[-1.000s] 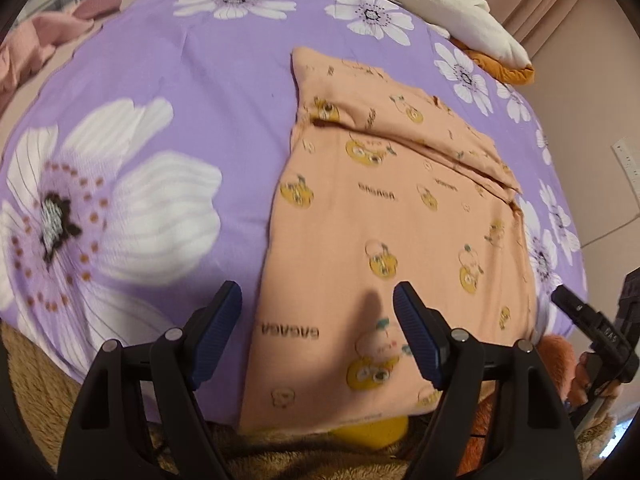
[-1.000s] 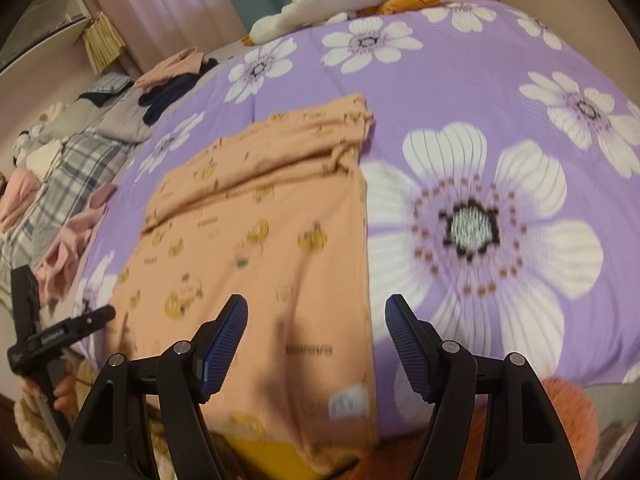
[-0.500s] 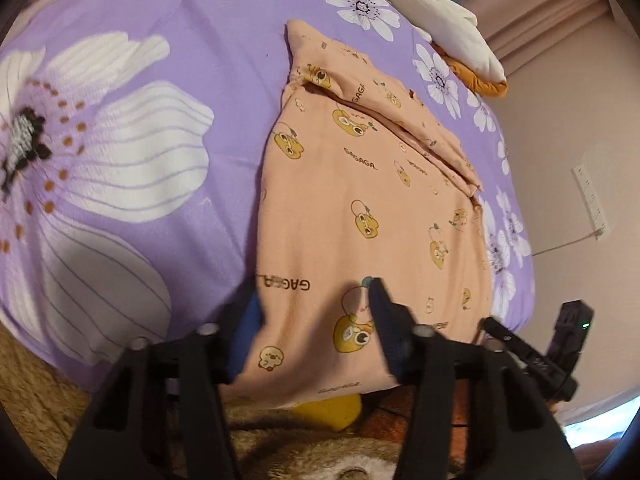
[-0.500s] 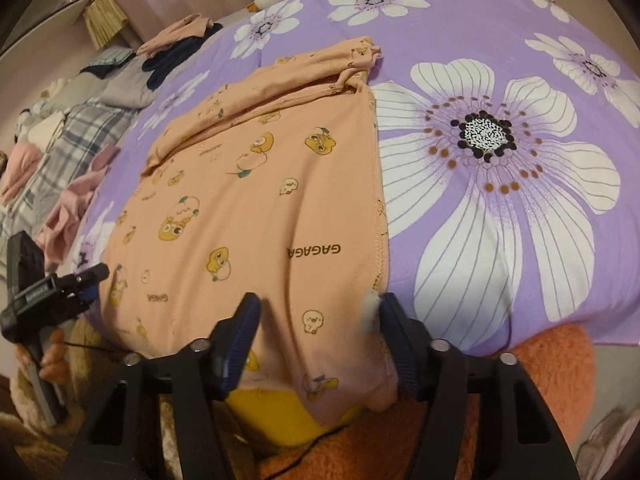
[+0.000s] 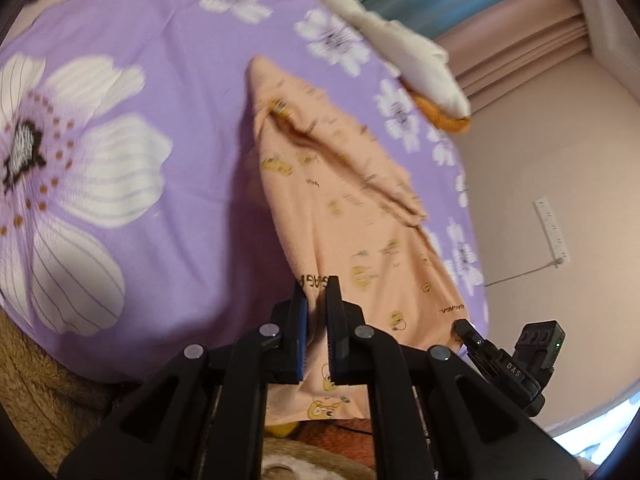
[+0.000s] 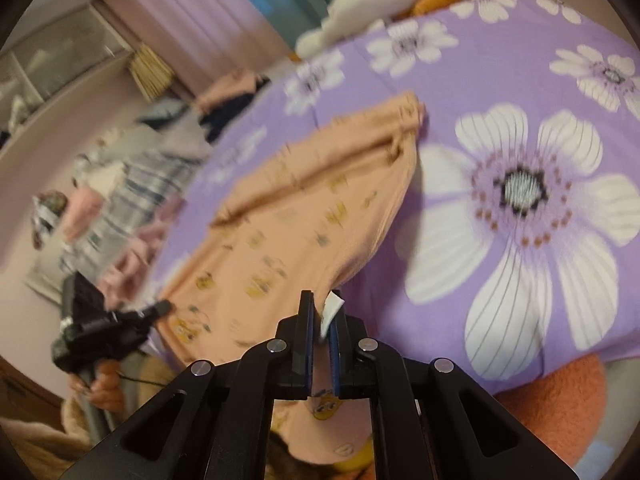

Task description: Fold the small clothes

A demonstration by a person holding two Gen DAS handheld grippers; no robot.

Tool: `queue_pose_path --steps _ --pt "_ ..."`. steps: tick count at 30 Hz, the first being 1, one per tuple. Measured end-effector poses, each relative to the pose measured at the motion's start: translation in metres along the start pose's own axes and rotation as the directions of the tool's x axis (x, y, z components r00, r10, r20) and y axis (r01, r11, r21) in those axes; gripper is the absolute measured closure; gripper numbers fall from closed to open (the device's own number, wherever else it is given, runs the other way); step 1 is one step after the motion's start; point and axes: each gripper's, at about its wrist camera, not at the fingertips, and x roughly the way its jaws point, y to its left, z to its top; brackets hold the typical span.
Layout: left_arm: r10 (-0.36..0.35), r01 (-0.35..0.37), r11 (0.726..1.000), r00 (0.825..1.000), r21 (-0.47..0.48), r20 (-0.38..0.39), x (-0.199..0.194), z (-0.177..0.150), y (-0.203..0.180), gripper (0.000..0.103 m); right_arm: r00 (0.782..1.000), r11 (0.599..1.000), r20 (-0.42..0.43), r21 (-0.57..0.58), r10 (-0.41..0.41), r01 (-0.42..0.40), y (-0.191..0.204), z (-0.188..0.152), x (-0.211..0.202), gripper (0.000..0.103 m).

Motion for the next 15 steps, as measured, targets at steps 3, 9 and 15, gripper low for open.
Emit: queue_pose_path --steps 3,9,15 --pt "-0.043 0.042 0.999 0.999 0.031 0.022 -0.015 -0.001 -0.014 0.097 0.997 0.999 0.066 0.013 0.033 -0.034 0.003 0.007 -0.021 0.095" --pt "-0.048 0.047 0.997 0.999 0.057 0.014 -0.036 -0.004 -0.028 0.097 0.991 0.998 0.118 0.019 0.057 -0.059 0.008 0.014 -0.049 0.095" --pt "-0.042 0.041 0.998 0.999 0.046 0.022 -0.064 -0.010 -0.027 0.097 0.989 0.998 0.133 0.003 0.063 -0.064 0.015 0.009 -0.073 0.095"
